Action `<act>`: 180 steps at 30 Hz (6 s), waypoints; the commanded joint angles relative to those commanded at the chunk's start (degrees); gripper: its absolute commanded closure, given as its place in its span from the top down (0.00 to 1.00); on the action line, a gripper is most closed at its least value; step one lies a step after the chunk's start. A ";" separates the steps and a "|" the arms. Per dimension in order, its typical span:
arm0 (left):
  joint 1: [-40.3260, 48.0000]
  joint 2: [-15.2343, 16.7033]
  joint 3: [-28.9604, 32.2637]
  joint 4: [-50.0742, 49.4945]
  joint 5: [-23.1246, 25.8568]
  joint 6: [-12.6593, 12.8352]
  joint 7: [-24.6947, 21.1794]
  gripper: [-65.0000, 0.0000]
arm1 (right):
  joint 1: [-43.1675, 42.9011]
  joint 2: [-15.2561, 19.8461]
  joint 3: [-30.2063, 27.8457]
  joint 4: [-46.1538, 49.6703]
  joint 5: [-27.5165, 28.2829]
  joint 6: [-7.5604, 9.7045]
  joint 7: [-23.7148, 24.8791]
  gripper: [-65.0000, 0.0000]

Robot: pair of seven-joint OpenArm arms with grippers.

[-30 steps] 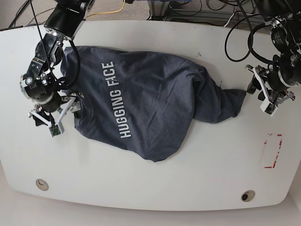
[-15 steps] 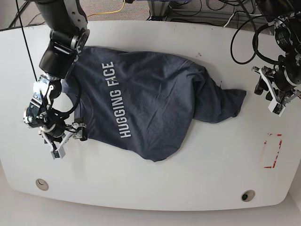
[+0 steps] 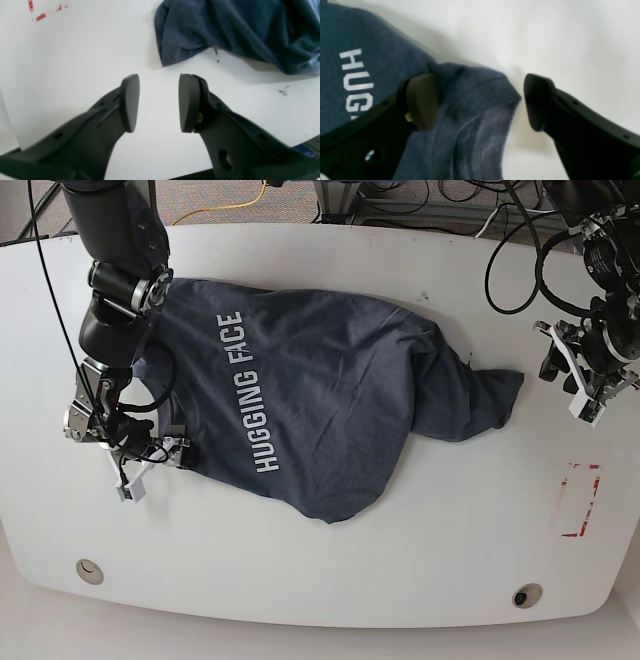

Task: Layout the t-shirt on the table in an organized manner, then fold the t-shirt properly
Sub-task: 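Grasp the t-shirt's hem corner with the right gripper, then grasp the sleeve end nearest the left gripper with the left gripper, then lift the t-shirt with both grippers, pulling them apart to stretch it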

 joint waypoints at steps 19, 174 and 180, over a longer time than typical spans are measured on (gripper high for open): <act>-0.09 0.00 -0.09 -0.18 0.18 0.00 0.00 0.37 | -3.25 -2.73 -4.75 0.18 0.26 0.00 0.26 0.44; -35.43 -1.93 -3.16 -10.81 -0.09 0.00 0.00 0.00 | -5.19 6.51 -6.24 68.13 0.35 0.00 -35.34 0.10; -22.59 -0.09 -6.07 -6.86 -4.22 0.00 0.00 0.00 | -16.70 2.37 -1.93 70.95 0.26 0.00 -35.43 0.10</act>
